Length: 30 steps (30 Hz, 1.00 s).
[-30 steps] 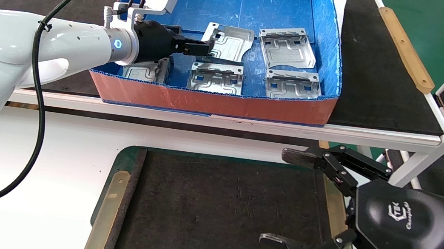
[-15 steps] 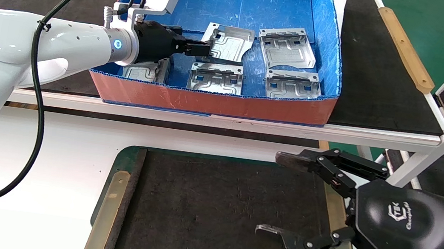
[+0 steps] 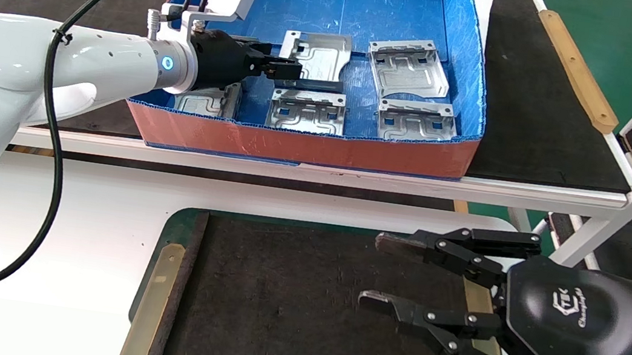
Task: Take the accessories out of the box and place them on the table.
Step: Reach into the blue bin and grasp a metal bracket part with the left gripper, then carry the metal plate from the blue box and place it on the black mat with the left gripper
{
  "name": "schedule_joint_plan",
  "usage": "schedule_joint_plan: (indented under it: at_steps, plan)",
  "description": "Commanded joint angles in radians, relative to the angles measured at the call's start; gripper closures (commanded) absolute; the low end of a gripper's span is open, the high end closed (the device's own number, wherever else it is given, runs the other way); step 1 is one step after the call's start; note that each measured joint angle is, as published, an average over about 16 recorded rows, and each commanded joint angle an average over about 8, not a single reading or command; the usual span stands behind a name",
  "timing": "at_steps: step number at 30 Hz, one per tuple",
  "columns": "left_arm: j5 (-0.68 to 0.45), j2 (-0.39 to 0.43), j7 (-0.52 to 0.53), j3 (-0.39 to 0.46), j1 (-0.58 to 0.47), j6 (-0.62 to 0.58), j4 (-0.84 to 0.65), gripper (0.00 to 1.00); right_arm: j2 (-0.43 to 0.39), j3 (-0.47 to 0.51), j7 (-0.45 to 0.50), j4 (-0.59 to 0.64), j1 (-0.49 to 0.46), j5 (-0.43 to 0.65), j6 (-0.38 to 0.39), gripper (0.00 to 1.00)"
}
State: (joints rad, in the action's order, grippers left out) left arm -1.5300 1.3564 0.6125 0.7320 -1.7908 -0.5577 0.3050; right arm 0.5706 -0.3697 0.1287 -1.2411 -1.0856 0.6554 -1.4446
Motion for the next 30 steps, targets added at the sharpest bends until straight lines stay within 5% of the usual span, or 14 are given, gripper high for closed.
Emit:
schedule_joint_plan:
  at_steps: [1, 18, 20, 27, 30]
  plan:
    - [0.000, 0.000, 0.000, 0.000, 0.000, 0.000, 0.000, 1.00, 0.000, 0.000, 0.000, 0.000, 0.000, 0.000, 0.000, 1.00]
    - [0.008, -0.023, 0.011, 0.007, 0.004, 0.004, 0.026, 1.00, 0.000, 0.000, 0.000, 0.000, 0.000, 0.000, 0.000, 1.00]
    - [0.010, -0.024, 0.013, 0.007, 0.002, 0.010, 0.027, 1.00, 0.000, 0.000, 0.000, 0.000, 0.000, 0.000, 0.000, 0.89]
    - [0.021, -0.027, 0.010, 0.004, -0.011, 0.025, 0.032, 1.00, 0.000, 0.000, 0.000, 0.000, 0.000, 0.000, 0.000, 0.06]
    - [0.030, -0.033, -0.001, -0.001, -0.017, 0.025, 0.045, 1.00, 0.000, 0.000, 0.000, 0.000, 0.000, 0.000, 0.000, 0.00]
